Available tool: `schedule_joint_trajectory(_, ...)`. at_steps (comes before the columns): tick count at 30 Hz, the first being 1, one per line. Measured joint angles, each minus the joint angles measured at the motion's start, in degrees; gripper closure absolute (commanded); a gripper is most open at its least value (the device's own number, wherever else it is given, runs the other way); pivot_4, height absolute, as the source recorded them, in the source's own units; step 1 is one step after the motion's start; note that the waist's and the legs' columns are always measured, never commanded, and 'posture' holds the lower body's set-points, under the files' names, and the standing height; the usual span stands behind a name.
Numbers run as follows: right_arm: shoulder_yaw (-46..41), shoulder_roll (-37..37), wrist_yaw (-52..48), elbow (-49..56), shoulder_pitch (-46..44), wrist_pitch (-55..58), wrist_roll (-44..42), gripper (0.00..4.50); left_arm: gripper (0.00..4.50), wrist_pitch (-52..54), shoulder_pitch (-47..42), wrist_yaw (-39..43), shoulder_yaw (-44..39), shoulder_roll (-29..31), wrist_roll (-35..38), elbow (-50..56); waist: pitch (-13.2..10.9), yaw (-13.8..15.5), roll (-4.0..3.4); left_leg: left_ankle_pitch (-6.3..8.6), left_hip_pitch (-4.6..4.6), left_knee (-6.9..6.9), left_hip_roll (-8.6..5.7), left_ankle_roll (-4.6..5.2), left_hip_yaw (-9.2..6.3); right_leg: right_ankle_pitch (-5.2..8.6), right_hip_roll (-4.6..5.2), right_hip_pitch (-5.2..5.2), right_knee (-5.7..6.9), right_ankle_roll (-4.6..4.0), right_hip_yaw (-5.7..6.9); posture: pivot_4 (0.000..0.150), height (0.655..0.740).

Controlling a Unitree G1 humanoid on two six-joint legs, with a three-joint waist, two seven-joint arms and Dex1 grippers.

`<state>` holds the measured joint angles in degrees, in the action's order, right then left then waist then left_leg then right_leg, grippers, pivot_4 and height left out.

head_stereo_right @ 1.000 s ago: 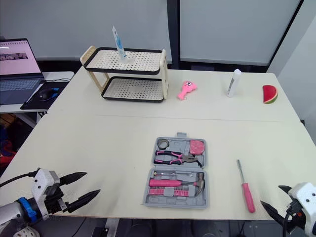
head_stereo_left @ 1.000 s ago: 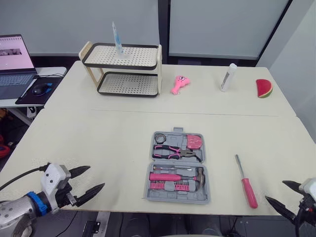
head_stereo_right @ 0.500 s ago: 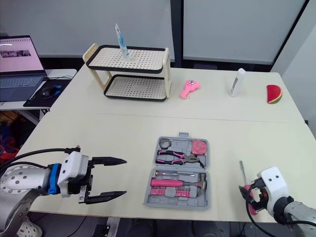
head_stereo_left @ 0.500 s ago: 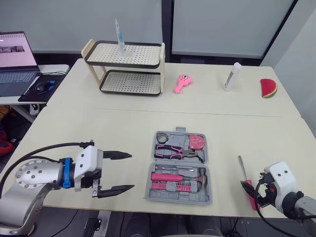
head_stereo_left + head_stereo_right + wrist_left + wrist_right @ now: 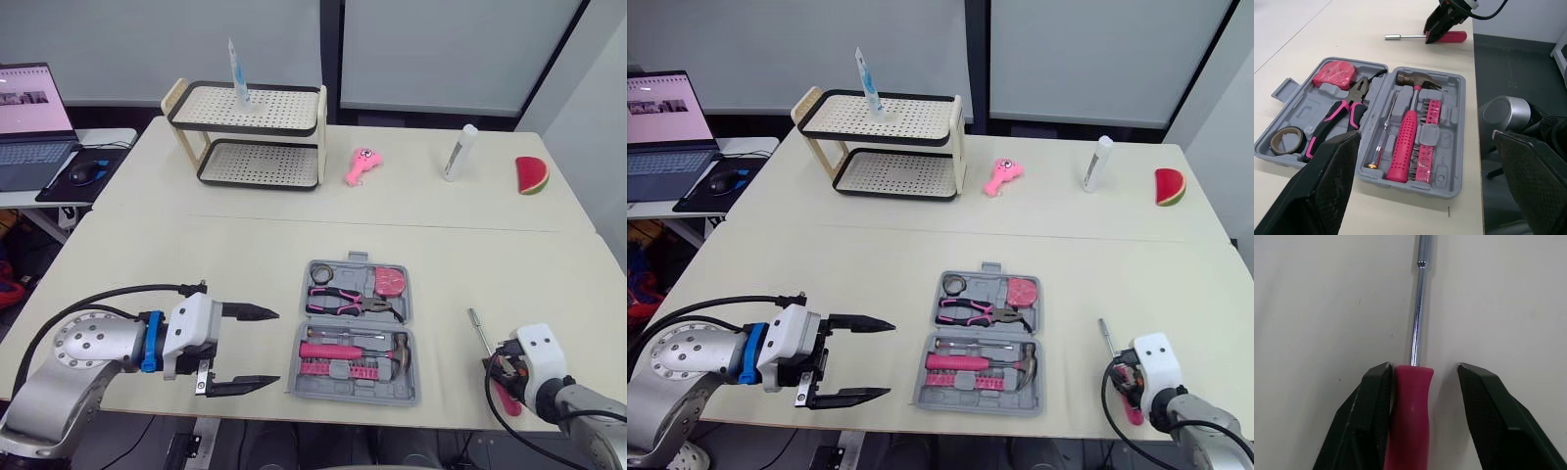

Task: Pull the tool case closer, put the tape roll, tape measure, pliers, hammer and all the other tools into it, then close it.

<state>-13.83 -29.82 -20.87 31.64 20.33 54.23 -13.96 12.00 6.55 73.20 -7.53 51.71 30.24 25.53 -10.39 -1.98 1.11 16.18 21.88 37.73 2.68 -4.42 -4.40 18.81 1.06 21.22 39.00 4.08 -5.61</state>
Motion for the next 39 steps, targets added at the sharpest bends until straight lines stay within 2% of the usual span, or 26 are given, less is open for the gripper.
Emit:
schedule_joint_trajectory(5,0.17,2.47,2.21,0.52,-1.71,1.83,-0.33,3.79,0.0,-1.87,0.53,0.38,0.51,-0.44,-0.43,-1.67,0.03,-0.07,0.06,0.0,0.0,0.0,0.01,0.0,0.0,0.0,0.0,0.0,0.0,0.0,0.0,0.15,0.735)
schedule_joint_trajectory(17,-0.31,16.82,12.16,3.28,-16.23,17.31,-2.57,3.81,0.0,-5.01,0.66,1.31,0.9,-1.11,-1.56,-3.48,-0.18,-0.41,-0.24,0.0,0.15,-0.18,-0.01,0.0,-0.01,0.0,0.01,0.22,-0.02,-0.01,-0.01,0.15,0.735)
schedule_joint_trajectory(25,-0.61,19.12,14.64,-0.37,-19.76,17.33,-1.75,3.81,0.0,-6.12,0.67,1.18,1.54,-1.5,-2.41,-3.86,-0.15,-0.56,-0.19,-0.01,0.03,-0.44,0.0,0.0,-0.01,0.0,0.01,0.22,-0.01,-0.02,0.03,0.15,0.735)
schedule_joint_trajectory(27,-0.65,19.43,14.79,-0.44,-19.82,17.22,-1.73,3.09,0.0,-6.25,0.67,1.14,1.54,-1.51,-2.49,-3.87,-0.14,-0.66,-0.19,-0.01,0.0,-0.48,-0.01,0.0,-0.01,0.0,0.01,0.21,0.0,-0.02,0.03,0.15,0.735)
schedule_joint_trajectory(31,-1.51,21.4,14.94,0.52,-19.89,17.75,-2.35,2.26,0.0,-6.52,0.93,0.99,1.55,-1.87,-2.79,-3.98,-0.14,-0.82,-0.21,-0.02,-0.03,-0.54,-0.01,0.0,-0.01,-0.01,0.01,0.21,0.02,-0.03,0.02,0.15,0.735)
schedule_joint_trajectory(35,-5.99,21.4,13.46,5.35,-20.63,21.7,-5.14,1.34,0.0,-6.87,1.76,0.57,1.55,-2.01,-3.44,-4.25,-0.15,-0.86,-0.23,-0.02,-0.02,-0.57,-0.01,-0.01,-0.02,-0.01,0.01,0.23,0.02,-0.04,0.03,0.15,0.735)
schedule_joint_trajectory(38,-7.64,15.35,8.92,9.4,-22.15,26.09,-8.84,0.51,0.0,-7.53,2.07,0.25,1.55,-2.06,-3.6,-4.32,-0.16,-0.94,-0.24,-0.02,-0.04,-0.57,-0.01,0.0,-0.01,-0.01,0.02,0.2,0.01,-0.04,0.04,0.15,0.735)
schedule_joint_trajectory(39,-6.97,11.09,6.23,10.08,-22.18,26.35,-9.86,0.51,0.0,-7.61,2.18,0.07,1.55,-2.13,-3.62,-4.39,-0.15,-0.93,-0.23,-0.02,-0.04,-0.56,-0.01,0.0,-0.04,-0.01,0.01,0.19,0.0,-0.04,0.06,0.15,0.735)
